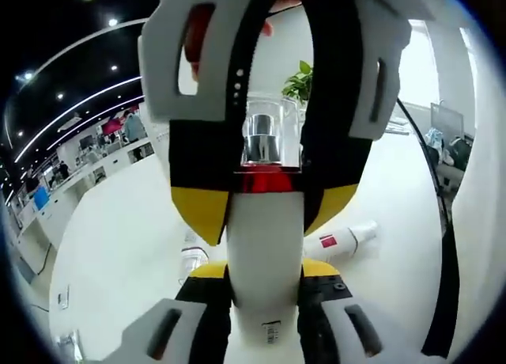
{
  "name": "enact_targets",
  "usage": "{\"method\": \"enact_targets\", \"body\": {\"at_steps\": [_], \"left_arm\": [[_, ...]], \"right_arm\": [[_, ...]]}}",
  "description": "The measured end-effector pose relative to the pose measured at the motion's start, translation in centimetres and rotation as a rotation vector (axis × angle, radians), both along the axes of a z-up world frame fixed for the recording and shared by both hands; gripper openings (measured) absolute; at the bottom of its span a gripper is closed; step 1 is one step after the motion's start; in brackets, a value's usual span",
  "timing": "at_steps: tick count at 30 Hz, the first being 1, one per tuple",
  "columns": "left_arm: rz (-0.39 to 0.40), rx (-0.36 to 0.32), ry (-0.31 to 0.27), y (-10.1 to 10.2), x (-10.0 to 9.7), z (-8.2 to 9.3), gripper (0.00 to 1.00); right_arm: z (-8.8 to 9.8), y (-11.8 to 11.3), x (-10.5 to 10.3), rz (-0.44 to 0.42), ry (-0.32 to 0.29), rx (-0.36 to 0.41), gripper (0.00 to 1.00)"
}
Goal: Arrange the skincare products in the storage area until every visible bottle or jar stands upright without overlapping.
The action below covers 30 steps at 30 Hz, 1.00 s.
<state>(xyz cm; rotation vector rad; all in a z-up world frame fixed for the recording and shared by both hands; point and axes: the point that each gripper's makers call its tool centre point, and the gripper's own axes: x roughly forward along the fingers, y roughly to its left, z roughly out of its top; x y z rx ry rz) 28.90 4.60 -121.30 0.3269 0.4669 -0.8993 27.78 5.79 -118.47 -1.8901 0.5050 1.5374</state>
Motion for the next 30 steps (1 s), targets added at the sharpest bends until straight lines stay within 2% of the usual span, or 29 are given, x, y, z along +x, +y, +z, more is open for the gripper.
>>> {"method": "enact_targets", "body": {"at_steps": [2, 5, 7, 9, 13, 24, 30], "left_arm": [[0.004, -0.003, 0.005, 0.1, 0.1, 0.0, 0.29], [-0.009, -0.006, 0.061, -0.1, -0.3, -0.5, 0.29], [-0.006, -0.012, 0.079, 0.0, -0.2, -0.7, 0.29], [-0.014, -0.007, 0.092, -0.1, -0.4, -0.9, 0.29], [0.002, -0.025, 0.121, 0.4, -0.3, -0.8, 0.28], [0.011, -0.069, 0.139, 0.5, -0.2, -0.3, 0.28], [0.001, -0.079, 0.145, 0.3, -0.6, -0.3, 0.28]], "right_arm": [[0.0, 0.1, 0.1, 0.01, -0.004, -0.006, 0.27], [-0.1, 0.0, 0.0, 0.003, 0.025, -0.013, 0.27], [-0.2, 0.0, 0.0, 0.028, 0.02, -0.002, 0.27], [-0.2, 0.1, -0.1, 0.016, 0.031, 0.008, 0.28], [0.0, 0.6, 0.1, 0.054, 0.003, 0.036, 0.28], [0.1, 0.5, 0.7, 0.061, -0.004, 0.064, 0.3], [0.1, -0.5, 1.4, 0.054, -0.021, 0.054, 0.35]]}}
